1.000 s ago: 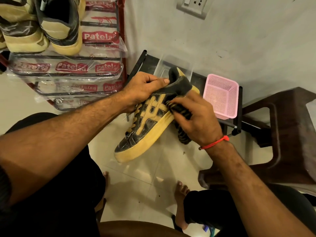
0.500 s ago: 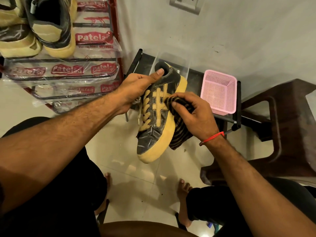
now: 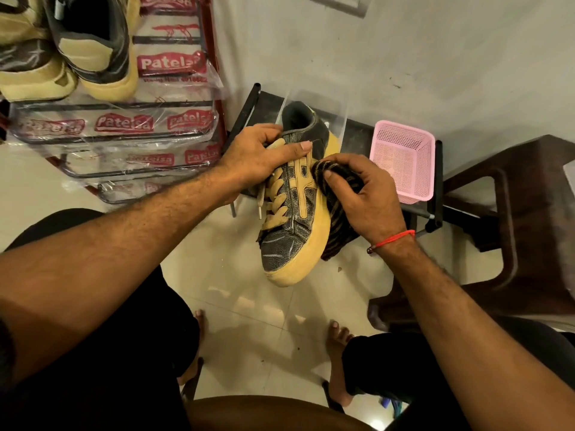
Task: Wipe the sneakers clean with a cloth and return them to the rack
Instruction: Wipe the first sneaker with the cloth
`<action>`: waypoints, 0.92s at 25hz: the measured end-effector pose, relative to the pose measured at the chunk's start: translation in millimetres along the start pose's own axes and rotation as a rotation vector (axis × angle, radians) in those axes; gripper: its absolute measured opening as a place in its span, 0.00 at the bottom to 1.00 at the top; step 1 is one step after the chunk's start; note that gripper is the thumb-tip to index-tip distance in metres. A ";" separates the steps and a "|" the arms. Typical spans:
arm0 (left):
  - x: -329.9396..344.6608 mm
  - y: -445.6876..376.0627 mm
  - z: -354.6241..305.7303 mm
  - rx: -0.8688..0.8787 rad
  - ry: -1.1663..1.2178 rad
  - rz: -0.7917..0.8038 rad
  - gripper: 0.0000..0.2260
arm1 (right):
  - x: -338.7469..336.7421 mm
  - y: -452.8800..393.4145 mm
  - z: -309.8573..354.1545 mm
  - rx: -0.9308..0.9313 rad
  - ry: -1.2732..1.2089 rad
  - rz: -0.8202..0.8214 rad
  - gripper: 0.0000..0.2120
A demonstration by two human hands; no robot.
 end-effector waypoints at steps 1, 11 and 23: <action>-3.7 -2.7 1.5 0.025 -0.073 -0.067 0.13 | -0.7 0.3 4.1 -0.012 0.044 0.002 0.11; -23.9 -6.0 1.1 0.019 -0.083 -0.268 0.22 | 13.2 30.1 77.0 -0.260 0.450 0.052 0.17; -35.2 -2.0 -14.0 0.083 -0.267 -0.243 0.11 | 53.9 52.7 78.4 -0.542 0.337 0.587 0.18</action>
Point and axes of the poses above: each hand's wrist, its own y-axis away from the middle knuckle, its own x-axis out of the palm, z = x × y, the point moved 7 cm from there along -y, towards the middle knuckle, and after that the axes turned 1 degree about -y, right-handed, at the moved point
